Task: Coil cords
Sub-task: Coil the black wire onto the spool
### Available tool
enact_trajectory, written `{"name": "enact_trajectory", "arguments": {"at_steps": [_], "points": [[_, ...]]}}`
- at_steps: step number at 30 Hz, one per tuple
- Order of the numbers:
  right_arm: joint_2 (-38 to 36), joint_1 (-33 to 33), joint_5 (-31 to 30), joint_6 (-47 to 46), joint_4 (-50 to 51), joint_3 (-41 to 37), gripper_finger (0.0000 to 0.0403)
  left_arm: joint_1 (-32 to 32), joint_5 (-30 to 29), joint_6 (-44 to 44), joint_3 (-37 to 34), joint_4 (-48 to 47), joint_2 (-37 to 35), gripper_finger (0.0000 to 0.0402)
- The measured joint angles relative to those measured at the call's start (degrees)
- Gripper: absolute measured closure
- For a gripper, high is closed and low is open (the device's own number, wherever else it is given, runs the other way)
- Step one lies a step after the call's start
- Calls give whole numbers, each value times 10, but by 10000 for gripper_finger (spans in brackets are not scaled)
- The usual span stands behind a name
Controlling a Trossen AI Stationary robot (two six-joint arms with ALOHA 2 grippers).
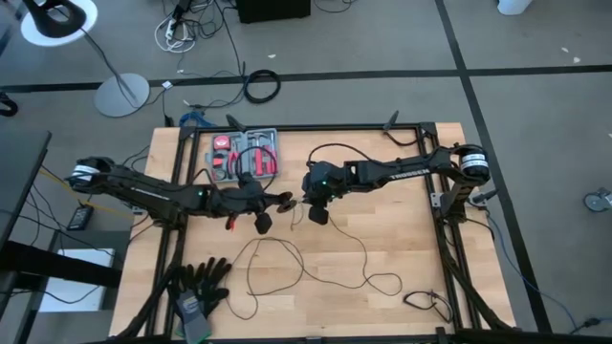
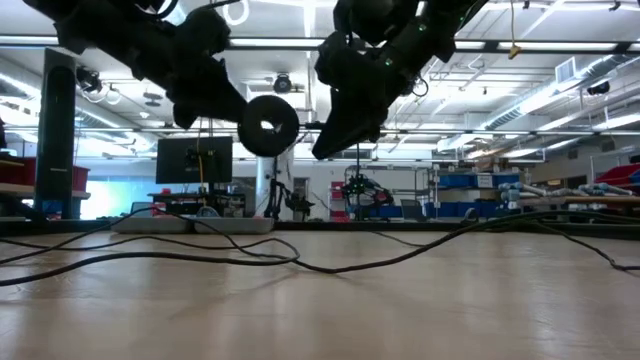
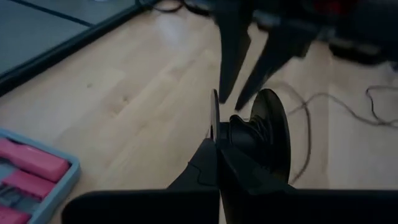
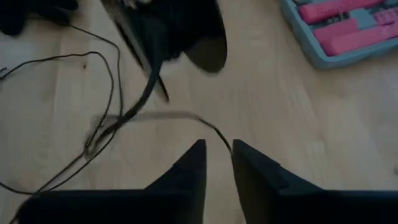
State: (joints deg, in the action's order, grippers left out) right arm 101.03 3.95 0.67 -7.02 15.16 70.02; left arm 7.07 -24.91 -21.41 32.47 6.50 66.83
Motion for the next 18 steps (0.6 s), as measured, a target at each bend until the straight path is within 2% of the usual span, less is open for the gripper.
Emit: {"name": "enact_trajectory", "arguments": {"at_steps": [4, 9, 15, 18], "points": [[0, -7, -2, -16, 6, 0, 292, 0, -37, 0, 0, 2, -14, 401], [-3, -23, -59, -51, 41, -35, 290, 0, -86, -14, 0, -15, -33, 401], [-44, -46, -72, -145, 29, -146, 309, 0, -93, -14, 1, -25, -44, 401], [-84, -65, -78, -189, -32, -220, 318, 0, -93, -14, 1, -26, -43, 401]]}}
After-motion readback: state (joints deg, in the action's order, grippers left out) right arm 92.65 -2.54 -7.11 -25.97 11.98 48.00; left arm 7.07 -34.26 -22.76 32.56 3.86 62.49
